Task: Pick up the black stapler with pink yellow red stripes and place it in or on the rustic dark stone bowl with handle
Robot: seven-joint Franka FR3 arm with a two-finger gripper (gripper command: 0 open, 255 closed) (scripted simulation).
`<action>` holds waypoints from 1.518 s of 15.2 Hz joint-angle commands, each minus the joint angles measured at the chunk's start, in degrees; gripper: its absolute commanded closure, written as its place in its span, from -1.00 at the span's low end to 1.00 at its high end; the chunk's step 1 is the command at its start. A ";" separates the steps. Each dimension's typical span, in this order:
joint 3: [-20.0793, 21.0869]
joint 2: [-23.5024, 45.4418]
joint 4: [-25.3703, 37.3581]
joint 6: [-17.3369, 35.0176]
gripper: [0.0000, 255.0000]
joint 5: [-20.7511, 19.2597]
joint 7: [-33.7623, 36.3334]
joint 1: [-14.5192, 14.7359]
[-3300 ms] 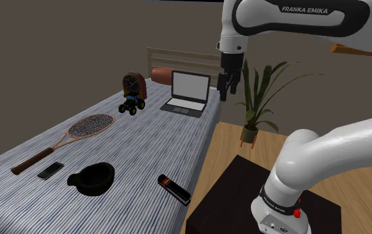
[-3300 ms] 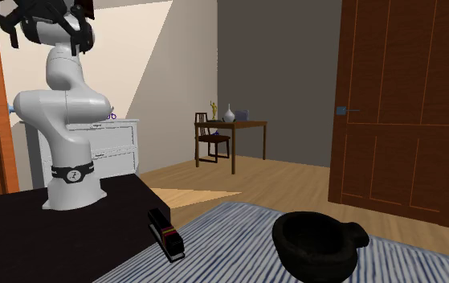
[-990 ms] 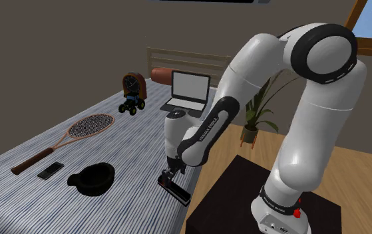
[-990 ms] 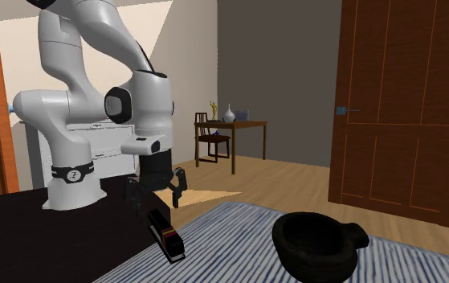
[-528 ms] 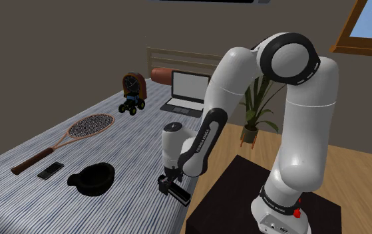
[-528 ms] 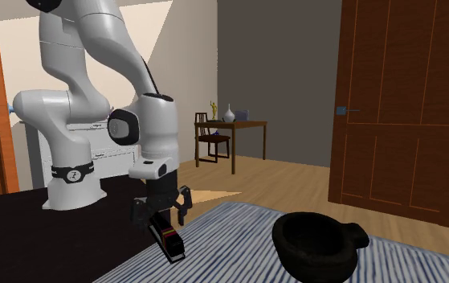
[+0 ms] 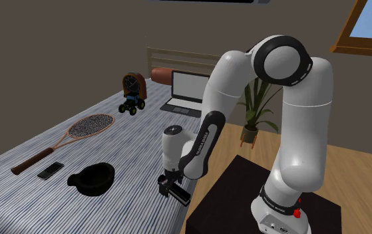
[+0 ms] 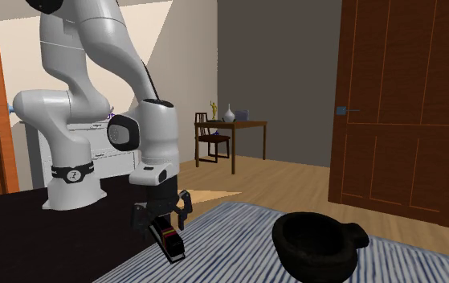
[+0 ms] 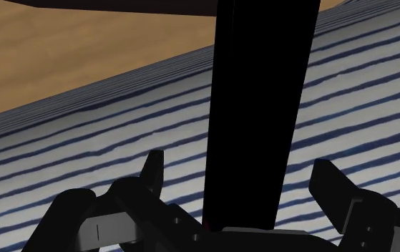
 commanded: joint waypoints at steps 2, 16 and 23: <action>0.00 0.00 0.00 0.00 -1.00 0.00 0.00 0.00; 2.30 -3.92 -0.71 -3.11 1.00 2.97 -2.14 -1.63; 4.85 -10.71 -1.32 -8.96 1.00 8.42 -5.98 -3.06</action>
